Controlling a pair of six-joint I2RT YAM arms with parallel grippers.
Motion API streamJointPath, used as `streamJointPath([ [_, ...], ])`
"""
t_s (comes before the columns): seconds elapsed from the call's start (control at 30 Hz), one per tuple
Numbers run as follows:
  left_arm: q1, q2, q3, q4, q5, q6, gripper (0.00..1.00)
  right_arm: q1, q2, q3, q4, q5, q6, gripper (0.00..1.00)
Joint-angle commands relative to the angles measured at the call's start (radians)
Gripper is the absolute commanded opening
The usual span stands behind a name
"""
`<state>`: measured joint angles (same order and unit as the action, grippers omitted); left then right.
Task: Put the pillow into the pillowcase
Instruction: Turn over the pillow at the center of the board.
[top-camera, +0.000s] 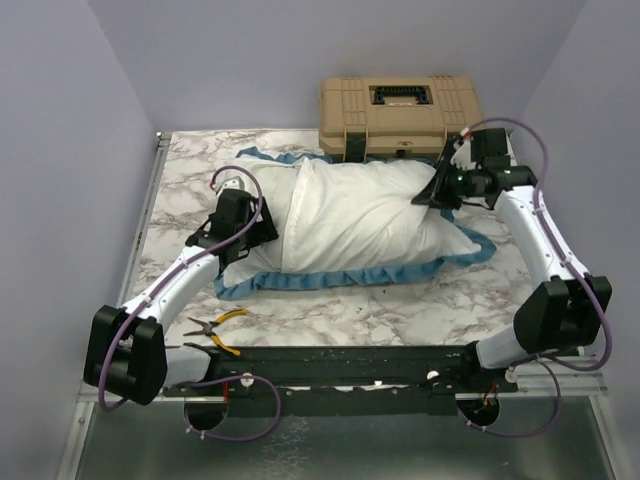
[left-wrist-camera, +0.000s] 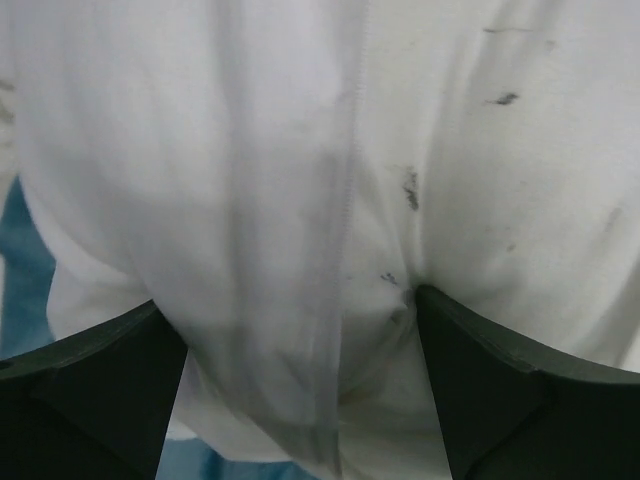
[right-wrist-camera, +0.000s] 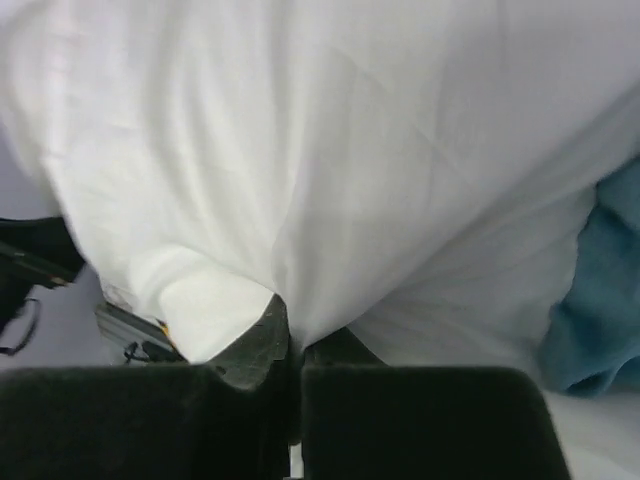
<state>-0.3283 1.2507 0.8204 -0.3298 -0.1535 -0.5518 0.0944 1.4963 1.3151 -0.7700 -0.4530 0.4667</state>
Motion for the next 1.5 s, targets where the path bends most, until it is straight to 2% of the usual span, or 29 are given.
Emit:
streamJointPath([
  [0.0,-0.094,0.026,0.029,0.282,0.181,-0.073,0.91,0.004,-0.143,0.317,0.052,-0.043,0.033,0.00],
  [0.1,-0.232,0.069,0.083,0.323,0.181,-0.128,0.91,0.005,-0.185,0.507,0.044,-0.057,0.075,0.00],
  [0.17,-0.332,0.114,0.111,0.409,0.182,-0.171,0.91,0.005,-0.215,0.565,0.109,-0.119,0.118,0.00],
  [0.27,-0.468,0.223,0.209,0.496,0.189,-0.202,0.90,0.005,-0.259,0.556,0.308,-0.241,0.193,0.00],
  [0.37,-0.586,0.370,0.389,0.497,0.186,-0.190,0.90,0.007,-0.272,0.528,0.512,-0.350,0.270,0.00],
  [0.43,-0.652,0.461,0.504,0.495,0.195,-0.171,0.91,0.027,-0.249,0.530,0.572,-0.386,0.273,0.00],
  [0.5,-0.671,0.508,0.569,0.453,0.174,-0.169,0.91,0.083,-0.211,0.532,0.568,-0.381,0.222,0.00],
  [0.57,-0.653,0.476,0.541,0.382,0.091,-0.172,0.92,0.157,-0.192,0.503,0.533,-0.321,0.155,0.00],
  [0.67,-0.546,0.335,0.418,0.213,0.003,-0.212,0.93,0.257,-0.175,0.378,0.515,-0.190,0.101,0.00],
  [0.8,-0.351,0.083,0.315,-0.141,-0.096,-0.211,0.95,0.413,-0.129,0.167,0.632,-0.079,0.108,0.01],
  [0.87,-0.265,-0.038,0.318,-0.300,-0.181,-0.178,0.97,0.503,-0.035,0.175,0.613,-0.087,0.090,0.04],
  [0.93,-0.200,-0.127,0.349,-0.422,-0.289,-0.123,0.99,0.598,0.094,0.312,0.507,-0.158,0.021,0.30],
  [1.0,-0.166,-0.177,0.404,-0.524,-0.406,-0.057,0.99,0.696,0.241,0.578,0.243,-0.166,-0.122,0.52],
  [1.03,-0.160,-0.193,0.428,-0.556,-0.465,-0.028,0.99,0.731,0.292,0.701,0.130,-0.157,-0.175,0.59],
  [1.1,-0.158,-0.224,0.452,-0.575,-0.557,0.013,0.99,0.757,0.321,0.822,0.050,-0.165,-0.208,0.68],
  [1.17,-0.157,-0.239,0.467,-0.573,-0.625,0.049,0.99,0.758,0.270,0.813,0.076,-0.113,-0.192,0.76],
  [1.27,-0.155,-0.234,0.494,-0.550,-0.665,0.097,0.99,0.753,0.138,0.739,0.126,0.068,-0.195,0.87],
  [1.37,-0.153,-0.230,0.469,-0.445,-0.600,0.173,0.99,0.709,0.029,0.644,0.124,0.268,-0.200,0.90],
  [1.47,-0.146,-0.222,0.391,-0.307,-0.480,0.241,0.99,0.601,-0.078,0.468,0.144,0.412,-0.176,0.91],
])
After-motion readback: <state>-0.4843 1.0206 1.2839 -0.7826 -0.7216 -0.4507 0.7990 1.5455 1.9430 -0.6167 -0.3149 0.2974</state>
